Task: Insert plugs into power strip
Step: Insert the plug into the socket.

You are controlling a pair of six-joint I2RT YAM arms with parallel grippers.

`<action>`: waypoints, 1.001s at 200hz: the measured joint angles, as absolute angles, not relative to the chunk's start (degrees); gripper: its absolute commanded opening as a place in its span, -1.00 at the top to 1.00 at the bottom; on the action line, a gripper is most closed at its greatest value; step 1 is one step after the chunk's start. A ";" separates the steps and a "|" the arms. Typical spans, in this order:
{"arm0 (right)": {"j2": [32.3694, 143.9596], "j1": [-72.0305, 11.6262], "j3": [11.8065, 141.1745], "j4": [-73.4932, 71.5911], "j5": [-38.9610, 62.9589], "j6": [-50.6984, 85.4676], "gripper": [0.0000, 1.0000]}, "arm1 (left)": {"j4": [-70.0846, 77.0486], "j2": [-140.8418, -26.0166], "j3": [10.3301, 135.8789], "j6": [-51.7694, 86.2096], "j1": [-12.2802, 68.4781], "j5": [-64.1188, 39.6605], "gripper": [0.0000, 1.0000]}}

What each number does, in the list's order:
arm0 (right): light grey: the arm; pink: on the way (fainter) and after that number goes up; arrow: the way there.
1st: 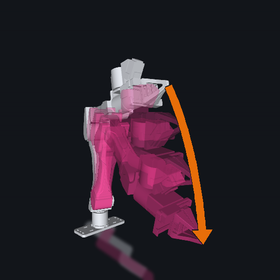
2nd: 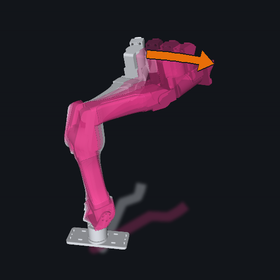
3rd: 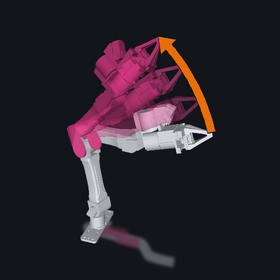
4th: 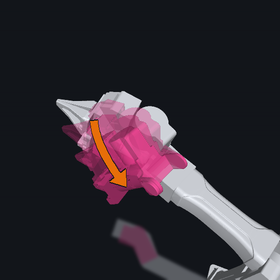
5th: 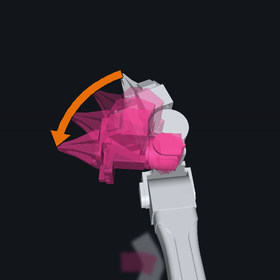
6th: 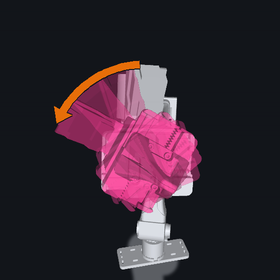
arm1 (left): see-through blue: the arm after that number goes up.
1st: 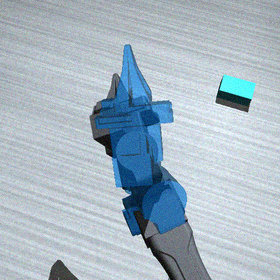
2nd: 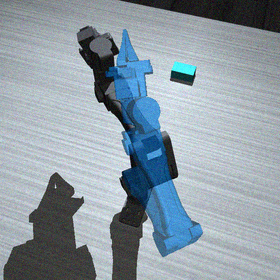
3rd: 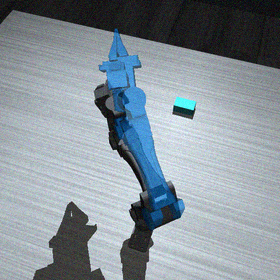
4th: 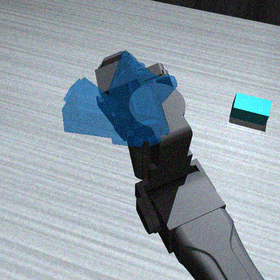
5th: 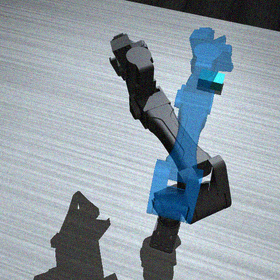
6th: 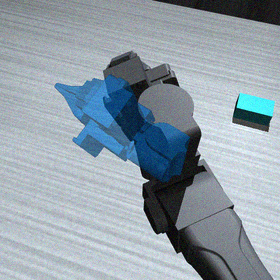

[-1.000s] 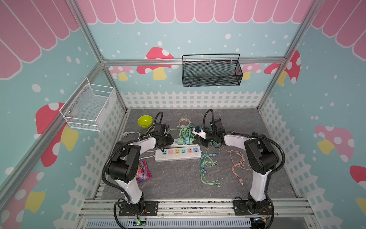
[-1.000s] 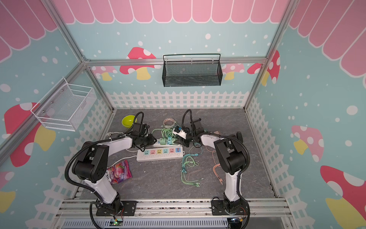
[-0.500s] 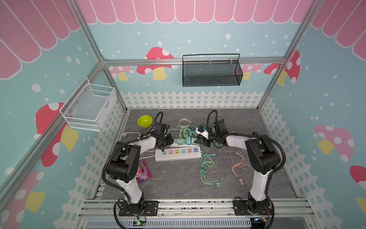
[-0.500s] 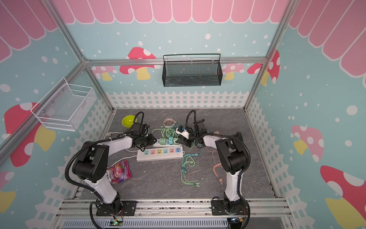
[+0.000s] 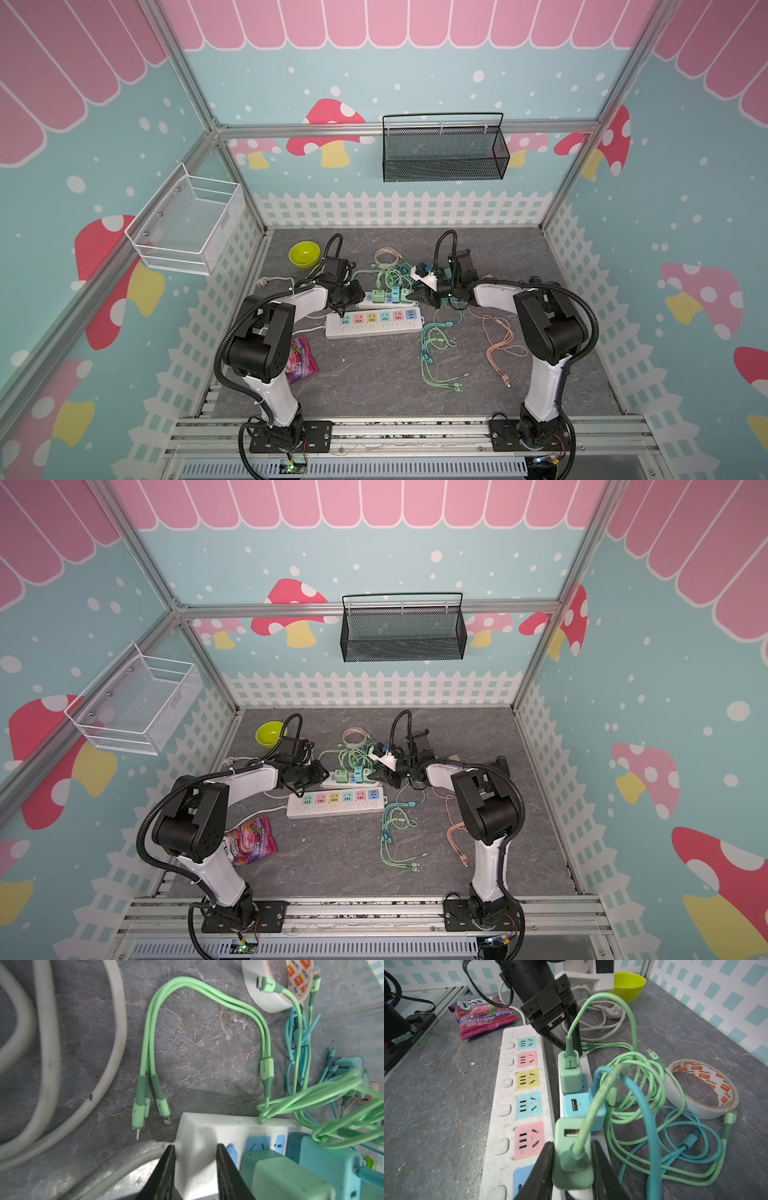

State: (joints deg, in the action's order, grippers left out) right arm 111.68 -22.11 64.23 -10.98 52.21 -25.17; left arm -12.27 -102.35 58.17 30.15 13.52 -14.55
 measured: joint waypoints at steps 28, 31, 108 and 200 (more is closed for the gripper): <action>112.68 -22.11 64.69 -11.68 52.49 -25.02 1.00 | -12.36 -102.35 58.22 30.15 13.52 -14.55 0.35; 112.79 -22.11 64.77 -11.77 52.51 -24.99 1.00 | -12.36 -102.35 58.22 30.13 13.52 -14.52 0.35; 113.97 -22.04 65.89 -12.27 52.53 -24.82 1.00 | -12.80 -102.35 58.46 29.74 13.52 -14.33 0.35; 113.95 -21.78 65.80 -10.68 51.81 -26.24 1.00 | -13.15 -102.35 58.59 29.69 13.50 -14.22 0.35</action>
State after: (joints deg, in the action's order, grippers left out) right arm 113.95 -21.78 65.80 -10.68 51.81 -26.24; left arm -13.15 -102.35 58.59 29.69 13.50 -14.22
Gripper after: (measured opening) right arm 0.281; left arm 0.324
